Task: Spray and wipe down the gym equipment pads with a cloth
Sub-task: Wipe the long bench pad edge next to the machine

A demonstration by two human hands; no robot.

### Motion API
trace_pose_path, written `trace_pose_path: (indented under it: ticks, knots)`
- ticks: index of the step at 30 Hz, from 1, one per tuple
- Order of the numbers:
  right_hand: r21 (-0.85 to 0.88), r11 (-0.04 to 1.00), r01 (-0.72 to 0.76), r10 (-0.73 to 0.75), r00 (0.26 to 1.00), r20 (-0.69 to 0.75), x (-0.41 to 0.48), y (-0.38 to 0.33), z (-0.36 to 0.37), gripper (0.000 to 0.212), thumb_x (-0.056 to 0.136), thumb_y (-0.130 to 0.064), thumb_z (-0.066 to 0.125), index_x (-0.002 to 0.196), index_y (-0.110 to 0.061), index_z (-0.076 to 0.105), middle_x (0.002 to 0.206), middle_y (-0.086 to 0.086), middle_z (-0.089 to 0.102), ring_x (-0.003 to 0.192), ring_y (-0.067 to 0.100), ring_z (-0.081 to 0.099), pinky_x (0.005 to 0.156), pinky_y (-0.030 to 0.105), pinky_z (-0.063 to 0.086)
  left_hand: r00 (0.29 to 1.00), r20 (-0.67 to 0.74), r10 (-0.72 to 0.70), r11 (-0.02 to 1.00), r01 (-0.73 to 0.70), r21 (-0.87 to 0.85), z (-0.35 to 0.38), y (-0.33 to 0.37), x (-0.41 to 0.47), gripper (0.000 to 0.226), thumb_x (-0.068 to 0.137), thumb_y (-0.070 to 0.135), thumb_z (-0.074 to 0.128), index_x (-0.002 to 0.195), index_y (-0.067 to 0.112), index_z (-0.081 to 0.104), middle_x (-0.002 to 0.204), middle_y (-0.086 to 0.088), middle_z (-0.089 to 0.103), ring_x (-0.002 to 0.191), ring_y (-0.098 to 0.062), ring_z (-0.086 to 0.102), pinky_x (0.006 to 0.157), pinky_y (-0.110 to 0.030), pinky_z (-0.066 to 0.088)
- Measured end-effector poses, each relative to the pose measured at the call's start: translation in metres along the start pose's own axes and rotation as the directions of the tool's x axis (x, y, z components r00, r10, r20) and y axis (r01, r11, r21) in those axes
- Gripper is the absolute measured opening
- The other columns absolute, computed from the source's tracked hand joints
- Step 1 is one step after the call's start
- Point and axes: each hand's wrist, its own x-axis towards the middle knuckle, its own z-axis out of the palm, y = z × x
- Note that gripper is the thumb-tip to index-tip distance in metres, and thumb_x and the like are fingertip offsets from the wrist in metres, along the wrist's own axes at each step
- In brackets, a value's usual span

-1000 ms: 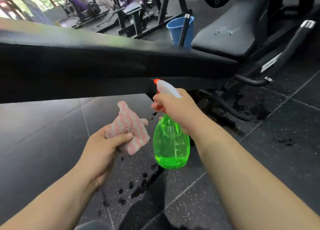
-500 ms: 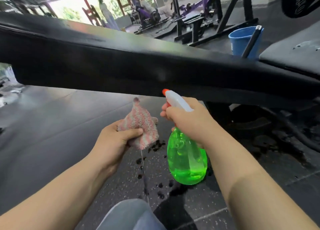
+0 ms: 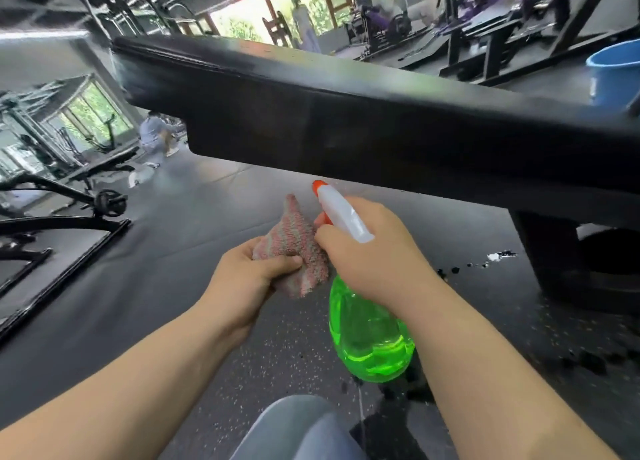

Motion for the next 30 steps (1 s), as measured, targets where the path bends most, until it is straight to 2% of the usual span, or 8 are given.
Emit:
trace_pose_path:
  ticks: [2, 5, 9, 15, 22, 25, 28, 30]
  knots:
    - [-0.011, 0.999, 0.034, -0.034, 0.999, 0.020, 0.003, -0.007, 0.007, 0.011, 0.086, -0.022, 0.056, 0.080, -0.014, 0.057, 0.064, -0.002, 0.052, 0.061, 0.017, 0.048, 0.058, 0.037, 0.043, 1.000, -0.021, 0.007, 1.000, -0.007, 0.013, -0.009, 0.004, -0.002, 0.029, 0.080, -0.013, 0.060, 0.108, -0.007, 0.066, 0.098, -0.019, 0.073, 0.084, -0.026, 0.070, 0.077, -0.032, 0.057]
    - [-0.015, 0.997, 0.073, -0.072, 0.996, 0.045, 0.011, -0.015, 0.017, 0.013, 0.085, -0.023, 0.054, 0.072, -0.021, 0.051, 0.065, -0.003, 0.052, 0.061, 0.014, 0.049, 0.054, 0.030, 0.036, 0.998, -0.046, 0.029, 0.999, -0.027, 0.047, -0.019, 0.012, -0.004, 0.023, 0.081, -0.014, 0.060, 0.102, -0.009, 0.066, 0.080, -0.014, 0.070, 0.062, -0.016, 0.065, 0.058, -0.022, 0.051]
    - [-0.010, 0.996, 0.091, -0.091, 0.994, 0.061, 0.026, -0.026, 0.033, 0.011, 0.086, -0.025, 0.055, 0.076, -0.021, 0.053, 0.069, -0.004, 0.056, 0.065, 0.012, 0.051, 0.053, 0.026, 0.036, 0.992, -0.096, 0.079, 0.995, -0.073, 0.073, -0.034, 0.024, 0.002, 0.021, 0.080, -0.013, 0.061, 0.100, -0.010, 0.065, 0.074, -0.014, 0.067, 0.058, -0.016, 0.060, 0.059, -0.026, 0.049]
    - [0.014, 0.995, 0.100, -0.101, 0.990, 0.099, 0.026, -0.022, 0.035, 0.012, 0.084, -0.025, 0.055, 0.081, -0.014, 0.058, 0.071, 0.001, 0.058, 0.069, 0.019, 0.054, 0.062, 0.034, 0.044, 0.987, -0.139, 0.082, 0.996, -0.079, 0.027, -0.039, 0.024, 0.002, 0.022, 0.080, -0.015, 0.059, 0.096, -0.003, 0.069, 0.082, -0.015, 0.072, 0.067, -0.019, 0.067, 0.059, -0.025, 0.053]
    - [-0.049, 0.999, 0.022, -0.017, 0.996, 0.092, 0.013, 0.027, -0.001, 0.013, 0.088, -0.025, 0.058, 0.093, -0.015, 0.064, 0.086, -0.001, 0.066, 0.082, 0.019, 0.060, 0.076, 0.039, 0.052, 0.999, -0.036, -0.019, 1.000, 0.020, 0.012, 0.018, -0.008, 0.020, 0.029, 0.081, -0.013, 0.061, 0.109, -0.012, 0.064, 0.088, -0.021, 0.071, 0.065, -0.021, 0.067, 0.058, -0.025, 0.053]
    - [-0.257, 0.966, 0.034, -0.042, 0.999, -0.028, -0.007, 0.069, -0.030, 0.023, 0.086, -0.036, 0.046, 0.088, -0.017, 0.060, 0.097, -0.003, 0.061, 0.093, 0.022, 0.050, 0.083, 0.038, 0.045, 0.996, 0.030, -0.082, 0.996, 0.083, -0.032, 0.059, -0.027, 0.024, 0.026, 0.082, -0.011, 0.062, 0.106, -0.007, 0.067, 0.093, -0.020, 0.074, 0.074, -0.023, 0.071, 0.061, -0.026, 0.056]
    - [-0.500, 0.865, -0.041, -0.008, 0.995, -0.095, -0.040, 0.127, -0.066, 0.015, 0.093, -0.045, 0.044, 0.079, -0.039, 0.046, 0.087, -0.009, 0.051, 0.087, 0.019, 0.048, 0.070, 0.035, 0.039, 0.982, 0.117, -0.148, 0.988, 0.151, -0.022, 0.106, -0.057, 0.024, 0.026, 0.082, -0.010, 0.064, 0.107, -0.003, 0.068, 0.097, -0.016, 0.075, 0.083, -0.024, 0.072, 0.064, -0.025, 0.056]
    - [-0.587, 0.799, -0.129, 0.056, 0.989, -0.140, -0.062, 0.163, -0.084, 0.012, 0.096, -0.051, 0.045, 0.101, -0.045, 0.054, 0.086, -0.011, 0.056, 0.084, 0.019, 0.056, 0.063, 0.034, 0.041, 0.966, 0.164, -0.198, 0.979, 0.202, -0.004, 0.127, -0.074, 0.022, 0.028, 0.082, -0.009, 0.065, 0.109, 0.000, 0.068, 0.100, -0.014, 0.075, 0.091, -0.027, 0.072, 0.070, -0.028, 0.057]
